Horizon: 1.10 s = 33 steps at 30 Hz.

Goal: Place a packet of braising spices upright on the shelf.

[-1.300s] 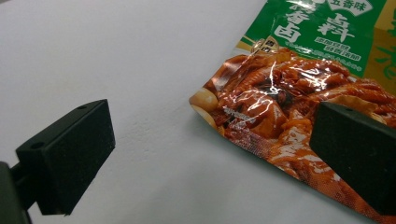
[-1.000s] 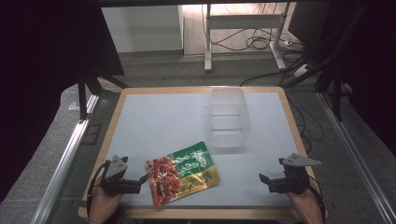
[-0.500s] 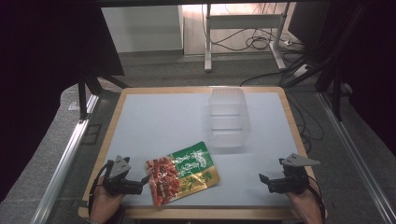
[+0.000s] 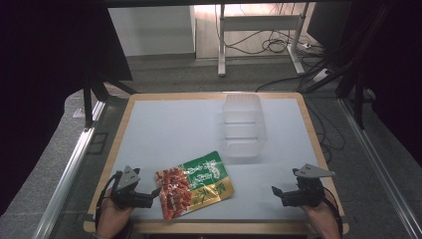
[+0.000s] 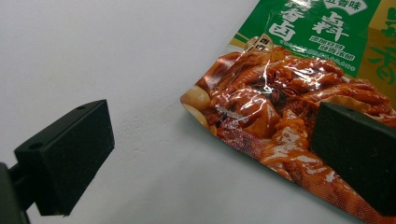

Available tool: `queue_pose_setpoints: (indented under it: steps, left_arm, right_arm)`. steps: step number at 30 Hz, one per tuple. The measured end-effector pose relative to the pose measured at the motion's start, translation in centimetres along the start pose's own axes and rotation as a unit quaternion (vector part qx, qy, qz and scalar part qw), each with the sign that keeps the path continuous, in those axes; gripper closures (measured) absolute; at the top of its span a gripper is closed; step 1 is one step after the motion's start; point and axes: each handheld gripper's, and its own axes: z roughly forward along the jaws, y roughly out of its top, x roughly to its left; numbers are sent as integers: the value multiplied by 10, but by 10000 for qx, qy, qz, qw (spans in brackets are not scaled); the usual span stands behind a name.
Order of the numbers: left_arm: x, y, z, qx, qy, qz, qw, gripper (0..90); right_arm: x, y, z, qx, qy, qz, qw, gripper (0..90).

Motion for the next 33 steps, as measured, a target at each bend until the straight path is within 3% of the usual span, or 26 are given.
queue_pose_setpoints:
  steps: [22, 33]
  left_arm:
    - [-2, 1, 2, 36, -11, 31, 10000, 0]
    - [-1, 1, 2, 44, -10, 42, 10000, 0]
  right_arm:
    - [11, 9, 12, -92, 237, -201, 9995, 0]
    - [14, 14, 19, -123, 292, -181, 9993, 0]
